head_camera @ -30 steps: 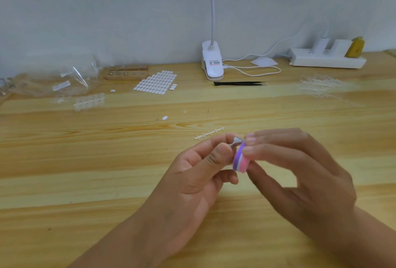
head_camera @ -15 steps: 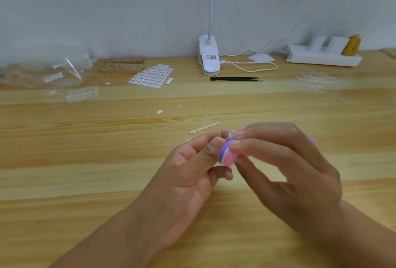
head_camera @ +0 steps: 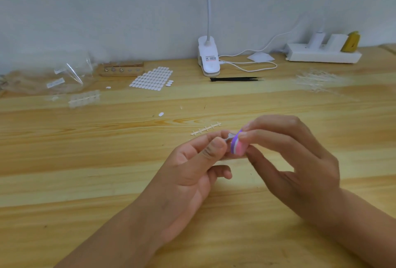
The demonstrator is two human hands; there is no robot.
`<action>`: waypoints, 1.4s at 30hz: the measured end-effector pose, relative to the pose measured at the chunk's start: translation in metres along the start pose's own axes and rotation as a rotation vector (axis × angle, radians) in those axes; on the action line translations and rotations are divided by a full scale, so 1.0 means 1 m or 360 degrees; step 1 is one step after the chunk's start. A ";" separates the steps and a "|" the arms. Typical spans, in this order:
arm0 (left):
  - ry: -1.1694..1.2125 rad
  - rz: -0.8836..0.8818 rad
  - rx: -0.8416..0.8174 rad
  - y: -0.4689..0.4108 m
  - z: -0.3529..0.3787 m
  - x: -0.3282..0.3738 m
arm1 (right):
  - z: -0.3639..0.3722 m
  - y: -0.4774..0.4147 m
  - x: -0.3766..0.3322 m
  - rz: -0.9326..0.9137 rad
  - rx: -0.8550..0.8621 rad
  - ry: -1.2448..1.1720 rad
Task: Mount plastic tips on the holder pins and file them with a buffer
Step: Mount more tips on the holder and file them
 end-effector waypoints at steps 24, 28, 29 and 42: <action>0.0036 0.0004 -0.0011 0.001 0.003 0.003 | 0.002 -0.002 -0.008 0.0023 0.0040 -0.0002; 0.0041 0.0021 -0.0007 0.002 0.005 0.004 | -0.004 -0.002 -0.002 0.0061 0.0040 0.0054; 0.0043 0.0018 -0.0013 0.002 0.006 0.004 | -0.004 -0.002 -0.004 0.0056 0.0059 0.0037; -0.0712 0.0360 0.0447 0.020 0.000 0.026 | -0.011 0.002 0.020 0.0403 0.0025 0.0008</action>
Point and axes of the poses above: each hand's wrist, its own y-axis away from the middle knuckle, its own z-axis out of the palm, x = y × z, the point moved 6 cm from there along -y, towards the middle knuckle, and after that the axes turned 15 degrees about -z, right-handed, at the moved point
